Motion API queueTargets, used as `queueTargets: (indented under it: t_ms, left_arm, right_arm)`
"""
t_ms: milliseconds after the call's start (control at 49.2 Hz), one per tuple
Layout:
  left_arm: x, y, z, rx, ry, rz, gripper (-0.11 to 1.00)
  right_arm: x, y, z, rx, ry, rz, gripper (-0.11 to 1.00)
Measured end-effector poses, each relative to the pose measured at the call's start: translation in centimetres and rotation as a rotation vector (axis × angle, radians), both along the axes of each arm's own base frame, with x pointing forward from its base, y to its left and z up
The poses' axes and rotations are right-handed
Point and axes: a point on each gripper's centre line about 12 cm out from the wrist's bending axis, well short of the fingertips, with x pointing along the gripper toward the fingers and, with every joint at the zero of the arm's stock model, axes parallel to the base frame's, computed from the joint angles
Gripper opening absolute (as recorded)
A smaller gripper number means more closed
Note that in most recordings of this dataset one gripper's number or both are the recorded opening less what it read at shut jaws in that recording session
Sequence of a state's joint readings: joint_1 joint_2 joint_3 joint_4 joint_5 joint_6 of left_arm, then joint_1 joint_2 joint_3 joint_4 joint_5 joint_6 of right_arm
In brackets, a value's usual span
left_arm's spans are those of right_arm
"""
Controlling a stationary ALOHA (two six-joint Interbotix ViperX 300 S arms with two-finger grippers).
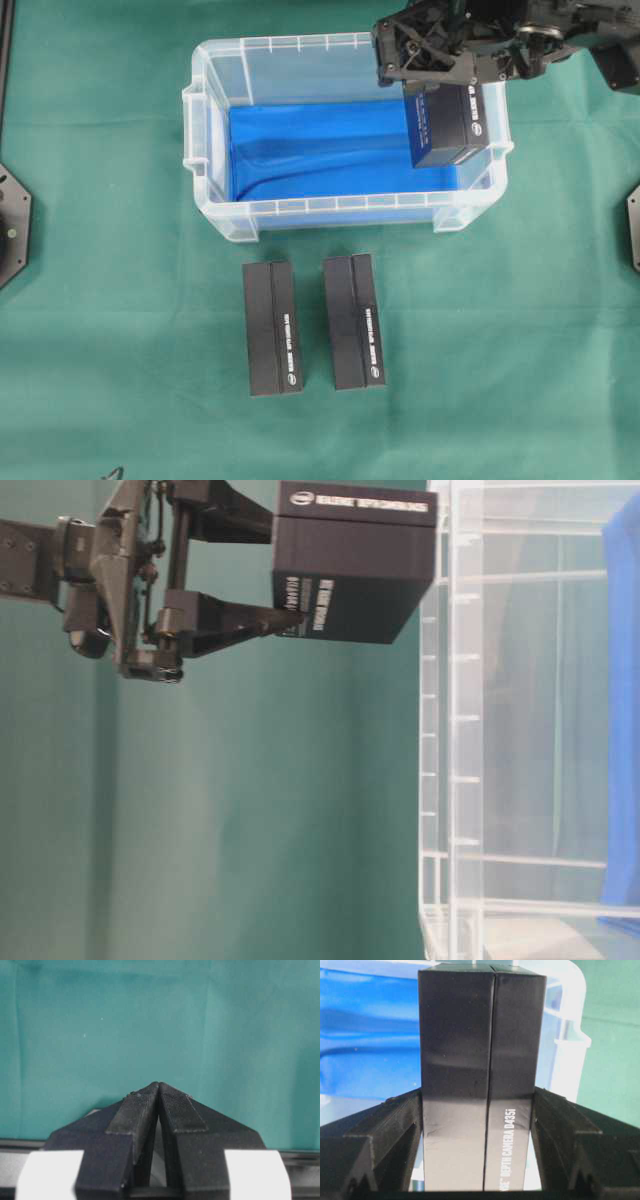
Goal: Take the box out of the case with the right arm.
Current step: 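Lift the right black box up out of the case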
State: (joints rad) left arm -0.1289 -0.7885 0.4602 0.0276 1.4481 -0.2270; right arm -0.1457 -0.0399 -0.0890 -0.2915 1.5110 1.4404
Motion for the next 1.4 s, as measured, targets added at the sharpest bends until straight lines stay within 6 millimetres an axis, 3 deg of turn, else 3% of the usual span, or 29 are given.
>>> queueTargets:
  t_ms: [1401]
  left_arm:
    - [-0.04, 0.00, 0.08, -0.002, -0.003, 0.003, 0.00]
  right_arm:
    - [-0.09, 0.76, 0.15, 0.001, 0.017, 0.008, 0.65]
